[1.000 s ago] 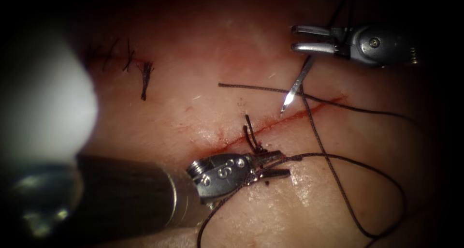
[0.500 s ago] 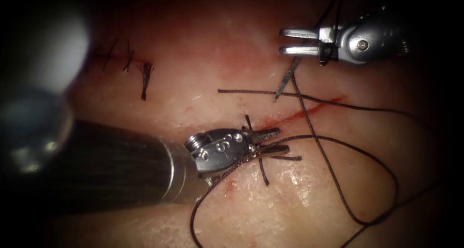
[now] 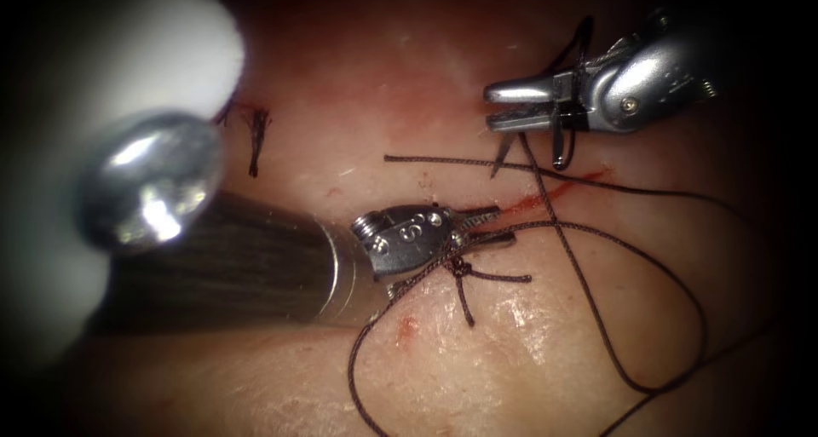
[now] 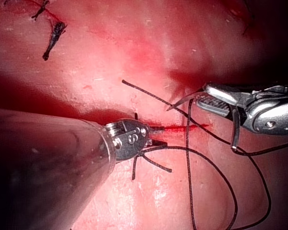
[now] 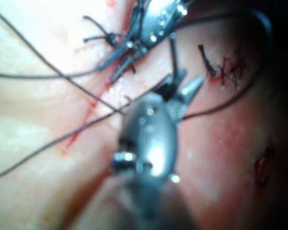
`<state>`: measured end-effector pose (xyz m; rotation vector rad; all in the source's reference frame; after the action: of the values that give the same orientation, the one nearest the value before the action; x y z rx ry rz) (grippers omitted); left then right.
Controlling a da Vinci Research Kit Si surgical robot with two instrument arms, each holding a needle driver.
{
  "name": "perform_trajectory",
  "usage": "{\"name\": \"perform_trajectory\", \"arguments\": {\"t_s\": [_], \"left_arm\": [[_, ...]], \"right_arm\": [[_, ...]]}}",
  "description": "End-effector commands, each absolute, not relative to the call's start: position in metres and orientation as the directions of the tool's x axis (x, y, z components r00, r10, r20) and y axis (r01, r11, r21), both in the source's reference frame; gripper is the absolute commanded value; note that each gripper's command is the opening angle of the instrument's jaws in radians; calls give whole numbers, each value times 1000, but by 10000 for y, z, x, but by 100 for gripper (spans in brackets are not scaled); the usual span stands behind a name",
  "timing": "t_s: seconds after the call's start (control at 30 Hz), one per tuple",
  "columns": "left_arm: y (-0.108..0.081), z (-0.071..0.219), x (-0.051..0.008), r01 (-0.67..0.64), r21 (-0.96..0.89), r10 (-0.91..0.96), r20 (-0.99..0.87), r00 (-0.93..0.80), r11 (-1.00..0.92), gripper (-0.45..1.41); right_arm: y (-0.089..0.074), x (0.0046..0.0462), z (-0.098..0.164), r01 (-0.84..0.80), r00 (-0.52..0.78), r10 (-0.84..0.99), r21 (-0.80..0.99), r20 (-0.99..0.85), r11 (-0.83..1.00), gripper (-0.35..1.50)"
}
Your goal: Wound Closure
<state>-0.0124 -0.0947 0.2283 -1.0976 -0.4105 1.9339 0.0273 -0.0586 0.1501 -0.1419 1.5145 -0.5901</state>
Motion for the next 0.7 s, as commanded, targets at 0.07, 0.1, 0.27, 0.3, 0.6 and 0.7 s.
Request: {"name": "perform_trajectory", "arguments": {"t_s": [0.07,0.1,0.27,0.3,0.6,0.7], "left_arm": [[-960,2289,-132,-512,-632,805,-538,-251,-582,22],[-961,2289,-134,-511,-632,805,-538,-251,-582,22],[-961,2289,-138,-513,-636,809,-534,-247,-576,22],[-962,2289,-140,-514,-635,809,-534,-247,-576,22],[-978,2289,-147,-511,-645,815,-527,-241,-568,22],[-981,2287,-145,-510,-649,818,-524,-239,-565,22]], "right_arm": [[-593,281,1505,282,-63,-463,-461,-884,842,-35],[-594,281,1506,288,-64,-485,-481,-872,828,-35],[-594,283,1506,290,-65,-521,-516,-851,806,-35],[-594,284,1507,295,-69,-525,-520,-848,802,-35],[-598,301,1510,286,-141,-513,-531,-846,798,-35],[-600,304,1511,281,-149,-513,-534,-845,798,-35]]}}
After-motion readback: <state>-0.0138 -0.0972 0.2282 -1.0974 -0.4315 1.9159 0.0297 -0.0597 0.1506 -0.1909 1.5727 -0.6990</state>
